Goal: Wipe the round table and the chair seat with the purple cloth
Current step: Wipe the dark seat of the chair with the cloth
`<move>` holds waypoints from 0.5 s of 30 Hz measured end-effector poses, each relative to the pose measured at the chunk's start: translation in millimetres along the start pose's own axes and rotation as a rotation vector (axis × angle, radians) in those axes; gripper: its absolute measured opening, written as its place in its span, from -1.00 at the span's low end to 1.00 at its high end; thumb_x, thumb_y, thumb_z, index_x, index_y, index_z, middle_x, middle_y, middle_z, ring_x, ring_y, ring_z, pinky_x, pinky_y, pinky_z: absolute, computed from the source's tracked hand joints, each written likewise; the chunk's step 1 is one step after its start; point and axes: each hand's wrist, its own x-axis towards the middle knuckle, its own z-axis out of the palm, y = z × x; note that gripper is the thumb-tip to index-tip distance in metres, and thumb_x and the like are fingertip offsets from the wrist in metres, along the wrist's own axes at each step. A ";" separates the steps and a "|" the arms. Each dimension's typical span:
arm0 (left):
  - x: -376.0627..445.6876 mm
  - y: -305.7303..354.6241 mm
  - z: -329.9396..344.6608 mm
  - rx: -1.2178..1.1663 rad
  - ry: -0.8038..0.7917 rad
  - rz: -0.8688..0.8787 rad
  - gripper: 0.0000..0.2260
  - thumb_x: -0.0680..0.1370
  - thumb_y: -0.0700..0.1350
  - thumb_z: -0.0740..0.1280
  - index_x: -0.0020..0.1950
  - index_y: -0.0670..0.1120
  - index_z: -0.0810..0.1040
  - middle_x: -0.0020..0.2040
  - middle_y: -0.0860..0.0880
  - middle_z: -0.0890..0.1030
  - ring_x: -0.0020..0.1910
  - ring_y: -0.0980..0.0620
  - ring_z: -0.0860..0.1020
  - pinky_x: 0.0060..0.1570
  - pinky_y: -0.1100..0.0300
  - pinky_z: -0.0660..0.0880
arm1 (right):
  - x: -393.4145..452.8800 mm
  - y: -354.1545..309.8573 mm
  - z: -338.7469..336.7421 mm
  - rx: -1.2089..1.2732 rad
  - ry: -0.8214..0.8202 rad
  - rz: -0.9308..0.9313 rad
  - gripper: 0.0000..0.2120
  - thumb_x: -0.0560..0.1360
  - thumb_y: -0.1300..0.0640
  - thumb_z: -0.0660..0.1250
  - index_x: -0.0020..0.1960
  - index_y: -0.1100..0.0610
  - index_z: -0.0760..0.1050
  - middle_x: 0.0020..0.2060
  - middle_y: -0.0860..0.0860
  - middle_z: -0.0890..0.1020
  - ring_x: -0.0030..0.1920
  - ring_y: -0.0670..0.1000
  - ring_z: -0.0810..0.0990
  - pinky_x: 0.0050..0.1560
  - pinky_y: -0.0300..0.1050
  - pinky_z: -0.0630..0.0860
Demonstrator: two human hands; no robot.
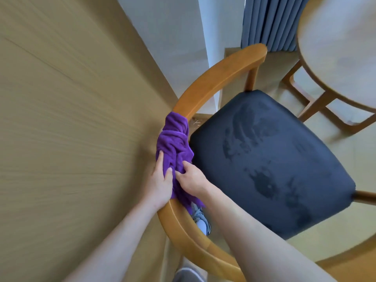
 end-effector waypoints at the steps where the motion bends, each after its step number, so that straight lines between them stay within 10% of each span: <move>1: -11.7 0.9 1.1 0.066 0.020 -0.027 -0.45 0.72 0.02 0.15 0.68 0.13 0.03 0.57 -0.11 0.36 0.45 -0.18 0.42 0.33 0.11 0.33 | -7.9 1.0 1.1 -0.056 -0.017 -0.003 -0.74 0.63 0.06 0.24 -0.21 0.01 0.28 -0.18 0.00 0.51 -0.13 0.07 0.47 -0.06 -0.07 0.36; 10: -116.2 3.6 35.0 0.050 0.176 -0.201 -0.39 0.69 0.11 0.17 0.68 0.19 -0.05 0.49 -0.13 0.38 0.25 -0.26 0.53 0.13 0.00 0.44 | -87.5 20.4 -4.7 -0.259 -0.164 -0.012 -0.82 0.60 0.05 0.22 -0.18 -0.01 0.32 -0.15 -0.02 0.53 -0.06 0.11 0.52 -0.02 -0.06 0.41; 15: -179.1 11.8 51.4 -0.407 0.285 -0.237 -0.64 0.65 -0.12 0.31 0.40 0.17 0.37 0.34 0.09 0.54 0.28 -0.08 0.53 0.12 0.08 0.44 | -121.4 9.0 -31.3 -0.333 -0.112 -0.114 -0.84 0.44 0.20 0.31 -0.20 0.00 0.37 -0.24 -0.09 0.55 -0.15 0.07 0.52 -0.27 -0.21 0.39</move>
